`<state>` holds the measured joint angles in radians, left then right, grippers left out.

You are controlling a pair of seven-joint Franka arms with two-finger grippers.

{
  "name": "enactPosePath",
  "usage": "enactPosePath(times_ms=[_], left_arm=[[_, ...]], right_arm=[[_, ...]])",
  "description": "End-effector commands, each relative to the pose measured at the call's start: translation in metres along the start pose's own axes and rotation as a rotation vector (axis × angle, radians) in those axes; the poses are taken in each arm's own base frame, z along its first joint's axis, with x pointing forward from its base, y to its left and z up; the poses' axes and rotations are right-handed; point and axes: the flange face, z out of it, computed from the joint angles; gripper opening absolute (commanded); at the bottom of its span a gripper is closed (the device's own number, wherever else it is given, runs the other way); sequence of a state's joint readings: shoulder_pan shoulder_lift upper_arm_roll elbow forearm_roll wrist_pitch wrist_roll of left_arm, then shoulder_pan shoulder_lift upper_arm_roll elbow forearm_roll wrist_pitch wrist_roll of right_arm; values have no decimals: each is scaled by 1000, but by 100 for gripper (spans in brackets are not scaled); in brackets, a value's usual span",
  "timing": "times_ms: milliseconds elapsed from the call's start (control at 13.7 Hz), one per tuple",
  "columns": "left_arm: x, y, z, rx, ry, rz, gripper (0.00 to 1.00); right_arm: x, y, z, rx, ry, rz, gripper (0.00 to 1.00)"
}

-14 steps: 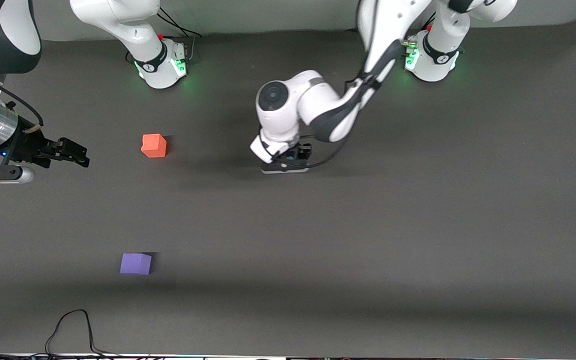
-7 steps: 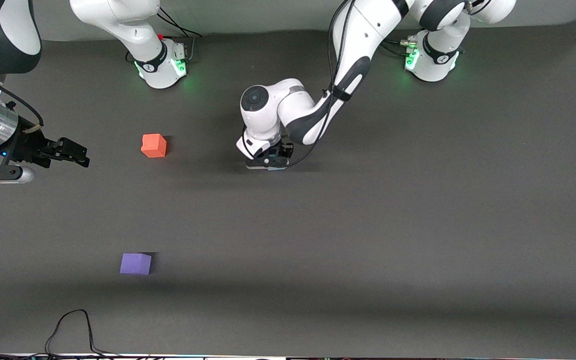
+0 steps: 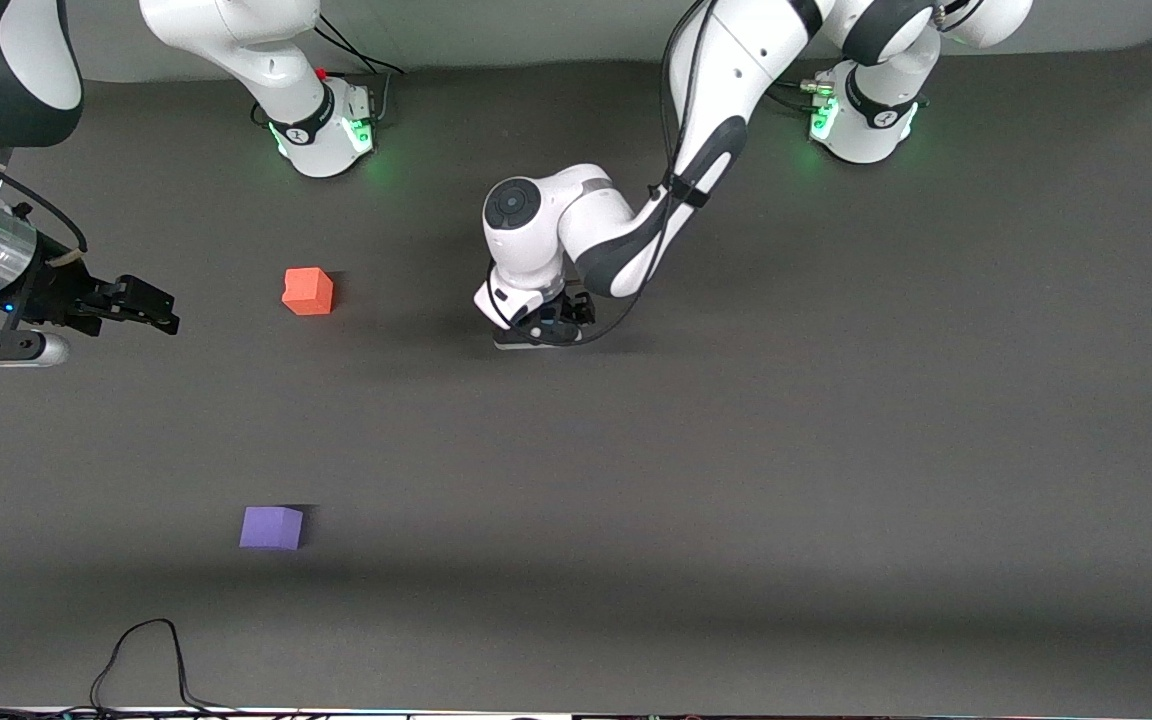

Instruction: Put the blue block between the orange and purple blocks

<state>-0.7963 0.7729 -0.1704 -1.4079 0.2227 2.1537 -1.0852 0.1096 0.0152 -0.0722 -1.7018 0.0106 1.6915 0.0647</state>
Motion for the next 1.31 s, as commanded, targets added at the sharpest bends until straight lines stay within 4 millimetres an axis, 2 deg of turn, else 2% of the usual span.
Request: enactPosePath(times_ms=[0,73,146,219,292,365,438,511,657,730,876,1022,1096,1242], left_arm=[[45,-54,-80,9,-50,-6,100],[62,-78,-112,-25,-84,3,100],[83,-112,-137,-32,-124,15,100],[107,-151,-162,-52,-153,1,100],[127,-188,-183,-78,-165,-4,100],[145,-231,-199,-89,-178,-2,100],[160,-277,-213,-96,-198,6,100],[169,-324,-227,-97,-225,37,100],[186,-424,-249,-105,-260,88,100],[191,-475,-259,-118,-264,118,100],[189,-551,-276,-128,-255,152,100],[179,-597,-291,-125,-223,167,100],[174,-616,-296,-124,-209,165,100],[166,-627,-314,-100,-181,159,100]], right_arm=[[-1,-3,-2,-1,1,-8,100],[1,-7,4,-3,-10,-15,100],[1,-12,6,-2,-14,-27,100],[2,-24,9,-1,-18,-68,100],[1,-46,8,20,-6,-105,100],[-1,-73,5,66,11,-131,100],[-3,-101,11,80,8,-170,100],[-11,-138,19,79,-1,-227,100],[-17,-188,43,77,-12,-231,100],[-18,-220,61,82,-3,-208,100],[-27,-287,104,80,6,-170,100],[-48,-347,146,63,6,-158,100],[-56,-367,170,49,3,-134,100],[-67,-405,216,57,29,-122,100]])
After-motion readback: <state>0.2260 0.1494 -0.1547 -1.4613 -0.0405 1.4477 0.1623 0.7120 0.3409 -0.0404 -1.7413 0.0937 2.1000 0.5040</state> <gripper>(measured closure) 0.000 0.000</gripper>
